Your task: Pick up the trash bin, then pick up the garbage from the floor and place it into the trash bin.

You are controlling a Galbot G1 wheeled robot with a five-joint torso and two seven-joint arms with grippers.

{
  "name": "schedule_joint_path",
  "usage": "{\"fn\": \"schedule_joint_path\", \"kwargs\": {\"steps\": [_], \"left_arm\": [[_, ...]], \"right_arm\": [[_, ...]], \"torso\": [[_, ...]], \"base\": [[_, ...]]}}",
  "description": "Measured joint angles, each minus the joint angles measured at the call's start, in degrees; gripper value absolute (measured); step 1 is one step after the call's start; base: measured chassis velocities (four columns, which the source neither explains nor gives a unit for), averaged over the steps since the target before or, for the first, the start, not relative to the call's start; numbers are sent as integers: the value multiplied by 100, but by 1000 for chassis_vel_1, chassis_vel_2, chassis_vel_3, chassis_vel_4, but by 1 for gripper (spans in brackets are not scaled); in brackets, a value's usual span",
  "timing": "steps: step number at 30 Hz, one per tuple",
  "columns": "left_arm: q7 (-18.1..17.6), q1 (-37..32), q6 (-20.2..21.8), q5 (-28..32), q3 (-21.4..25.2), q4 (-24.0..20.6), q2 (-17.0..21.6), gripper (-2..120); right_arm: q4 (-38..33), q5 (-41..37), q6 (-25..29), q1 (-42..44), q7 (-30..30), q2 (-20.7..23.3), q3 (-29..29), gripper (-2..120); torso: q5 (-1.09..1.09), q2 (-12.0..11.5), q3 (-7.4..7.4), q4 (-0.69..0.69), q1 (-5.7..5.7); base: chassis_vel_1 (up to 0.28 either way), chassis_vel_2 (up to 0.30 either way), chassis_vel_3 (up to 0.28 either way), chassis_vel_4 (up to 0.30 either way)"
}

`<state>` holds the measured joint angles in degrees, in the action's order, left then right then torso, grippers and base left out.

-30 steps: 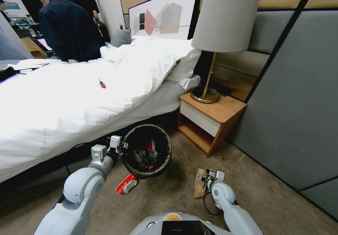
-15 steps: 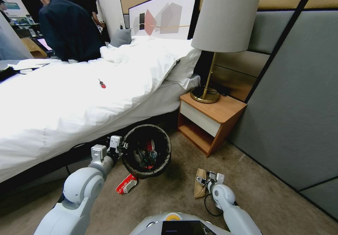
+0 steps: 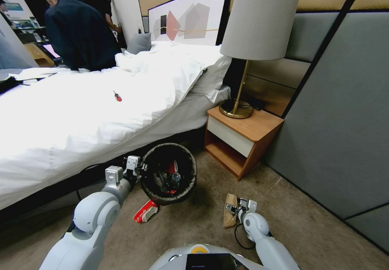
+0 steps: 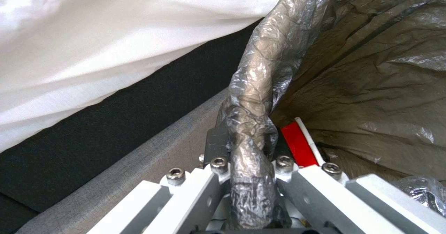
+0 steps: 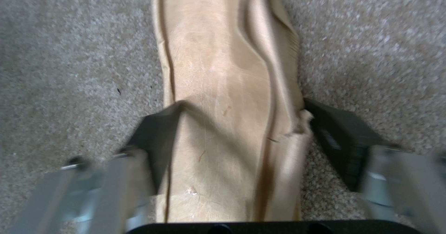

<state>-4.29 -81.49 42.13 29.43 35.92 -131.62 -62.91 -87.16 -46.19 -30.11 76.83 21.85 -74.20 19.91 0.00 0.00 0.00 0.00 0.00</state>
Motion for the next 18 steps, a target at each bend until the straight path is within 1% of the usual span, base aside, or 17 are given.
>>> {"fn": "schedule_joint_path", "kwargs": {"steps": [1,3,5,7,8,9,11,12,15,18], "left_arm": [[0,3,0,0,-5,6,0,1],[1,8,0,0,-6,9,0,1],[1,25,0,-1,-15,29,0,1],[1,28,0,-1,-16,31,0,1],[1,37,0,-1,-21,38,0,1],[1,37,0,-1,-21,38,0,1],[1,44,0,-2,-28,42,-1,1],[1,44,0,-2,-28,42,-1,1],[1,45,0,-3,-29,47,-3,1],[1,44,0,-3,-29,49,-5,1]], "right_arm": [[36,11,21,-8,-9,-7,-3,49],[51,14,30,-12,-17,-10,-3,48],[82,16,48,-18,-57,-17,-2,35],[86,16,50,-20,-64,-20,-2,34],[106,22,60,-24,-82,-26,-3,25],[106,22,60,-24,-82,-26,-3,25],[136,35,80,-32,-106,-30,-3,14],[136,35,80,-32,-106,-30,-3,14],[166,83,111,-44,-139,-36,-5,0],[175,123,131,-49,-165,-38,-4,0]], "torso": [[0,0,0,0,0],[-1,0,0,0,0],[0,0,0,0,0],[0,0,0,0,0],[0,0,0,1,0],[0,0,0,1,0],[0,0,0,0,0],[0,0,0,0,0],[0,0,0,0,0],[0,0,0,0,0]], "base": [[0,0,0,0],[0,0,0,0],[0,0,0,0],[0,0,0,0],[0,0,0,0],[0,0,0,0],[0,0,0,0],[0,0,0,0],[0,0,0,0],[0,0,0,0]]}}
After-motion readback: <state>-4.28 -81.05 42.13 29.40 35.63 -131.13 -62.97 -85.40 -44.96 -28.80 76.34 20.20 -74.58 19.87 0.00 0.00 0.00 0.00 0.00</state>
